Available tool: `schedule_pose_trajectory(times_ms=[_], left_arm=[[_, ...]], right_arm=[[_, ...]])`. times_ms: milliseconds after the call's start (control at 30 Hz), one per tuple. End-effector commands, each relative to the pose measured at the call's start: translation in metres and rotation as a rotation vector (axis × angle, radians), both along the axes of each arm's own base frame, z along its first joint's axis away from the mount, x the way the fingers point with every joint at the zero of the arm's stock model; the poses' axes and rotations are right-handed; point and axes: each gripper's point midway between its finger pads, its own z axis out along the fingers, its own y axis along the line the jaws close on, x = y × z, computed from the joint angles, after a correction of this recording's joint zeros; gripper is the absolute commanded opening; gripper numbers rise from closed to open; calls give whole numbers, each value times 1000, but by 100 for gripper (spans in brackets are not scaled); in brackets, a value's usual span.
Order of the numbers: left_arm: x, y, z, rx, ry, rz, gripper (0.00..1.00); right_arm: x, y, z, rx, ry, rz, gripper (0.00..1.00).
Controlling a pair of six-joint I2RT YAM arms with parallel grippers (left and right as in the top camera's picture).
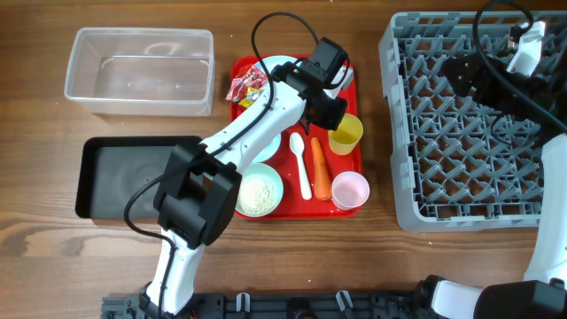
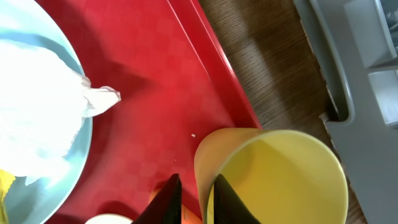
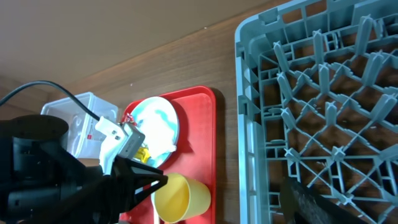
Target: Sort waste into correct bins and load items into the dishwasher rack
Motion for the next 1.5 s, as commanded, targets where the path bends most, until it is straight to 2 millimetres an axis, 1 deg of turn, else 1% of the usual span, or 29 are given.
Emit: schedule_pose_trajectory(times_ms=[0,67,133,200,233,267,333,400,467,500,533,600,667,767,867,933,1000,1033,1067,1100,1133,1167,1200,1233,1267,1367,1400,1433,1467], left_arm=[[-3,-6,-6,6,6,8,16],[-7,-10,-10,6,5,-4,4],[-15,-15,-16,14,9,-25,4],[-13,-14,-12,3,7,-3,4],[-11,-9,-7,-13,22,23,4],[-8,2,-2,-21,50,63,4],[-7,19,-3,3,82,97,4],[-15,30,-8,40,128,104,30],[-24,27,-10,55,145,88,31],[-27,22,-10,54,141,78,27],[-28,16,-9,45,128,62,4],[-26,5,-6,21,101,47,4],[-26,1,-1,-9,103,39,4],[-20,4,17,-68,103,64,4],[-11,15,51,-176,110,82,4],[-1,32,82,-284,118,108,4],[9,51,106,-398,144,125,4],[15,66,123,-529,195,113,4],[19,76,137,-626,216,90,4],[20,80,149,-703,218,49,4],[20,86,165,-795,228,5,4],[20,97,179,-879,224,-35,4],[16,101,194,-958,214,-103,4],[14,101,202,-996,207,-138,4],[13,99,206,-1013,195,-166,4],[9,92,211,-1031,182,-209,4],[8,90,211,-1031,182,-214,4],[8,89,211,-1031,182,-218,4],[8,89,211,-1031,182,-217,4]], right_arm=[[0,-4,-1,-20,4,-7,85],[0,-4,-1,-19,4,-8,85],[0,-4,-1,-19,6,-8,85],[0,-4,-1,-18,8,-7,85],[0,-4,-1,-18,7,-8,85],[0,-4,-1,-18,8,-8,85],[-1,-4,-2,-17,11,-8,85],[-1,-3,-2,-15,14,-8,85],[-2,-3,-3,-14,18,-8,85],[-2,-3,-3,-13,19,-8,85],[-2,-3,-4,-13,21,-8,85],[-1,-3,-5,-12,24,-7,85],[-1,-3,-6,-10,30,-7,85],[-1,-3,-8,-8,35,-8,85],[-1,-3,-8,-7,35,-7,85],[-1,-3,-8,-7,35,-7,85],[-1,-3,-7,-7,34,-6,86],[-2,4,-4,24,20,26,86],[-4,17,4,65,-24,109,86],[-5,29,12,98,-73,188,89],[-9,44,23,147,-145,297,98],[-17,66,41,257,-279,471,100],[-21,81,48,346,-345,573,100],[-23,96,47,413,-363,649,100],[-22,115,41,451,-353,714,100],[-18,160,31,475,-337,840,100],[-12,171,29,469,-326,850,100],[-1,183,25,438,-298,822,100],[7,199,24,410,-296,814,100]])
